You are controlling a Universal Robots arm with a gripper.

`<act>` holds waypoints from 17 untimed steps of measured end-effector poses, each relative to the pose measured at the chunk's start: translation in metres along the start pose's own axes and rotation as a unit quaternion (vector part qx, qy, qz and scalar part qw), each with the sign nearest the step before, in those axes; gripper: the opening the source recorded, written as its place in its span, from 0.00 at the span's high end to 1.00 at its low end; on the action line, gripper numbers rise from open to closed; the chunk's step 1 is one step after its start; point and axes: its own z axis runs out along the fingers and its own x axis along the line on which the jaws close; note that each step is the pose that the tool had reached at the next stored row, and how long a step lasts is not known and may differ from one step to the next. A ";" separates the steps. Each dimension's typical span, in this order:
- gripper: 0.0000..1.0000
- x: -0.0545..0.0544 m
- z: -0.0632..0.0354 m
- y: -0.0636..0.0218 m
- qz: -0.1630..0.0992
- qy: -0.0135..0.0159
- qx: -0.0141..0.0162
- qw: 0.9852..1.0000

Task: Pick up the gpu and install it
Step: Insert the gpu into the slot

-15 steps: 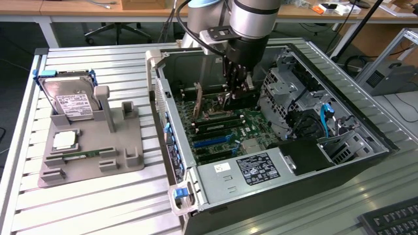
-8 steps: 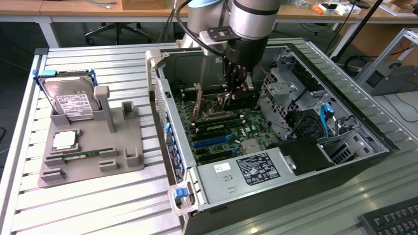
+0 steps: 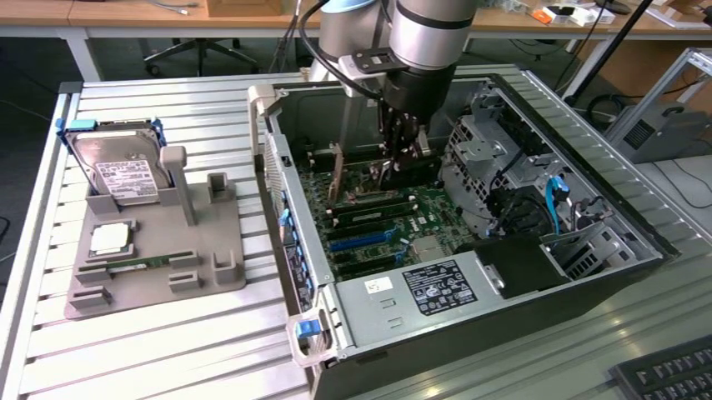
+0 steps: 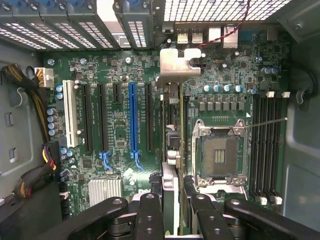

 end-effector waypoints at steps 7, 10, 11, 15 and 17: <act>0.73 0.001 0.0009 0.0004 0.000 0.000 0.000 1.000; 0.73 0.002 0.0010 0.0005 0.000 0.000 0.000 1.000; 0.73 0.002 0.0011 0.0005 0.000 0.000 0.000 1.000; 0.73 0.004 0.0028 0.0013 0.000 0.000 0.000 1.000; 0.73 0.004 0.0030 0.0015 0.000 0.000 0.000 1.000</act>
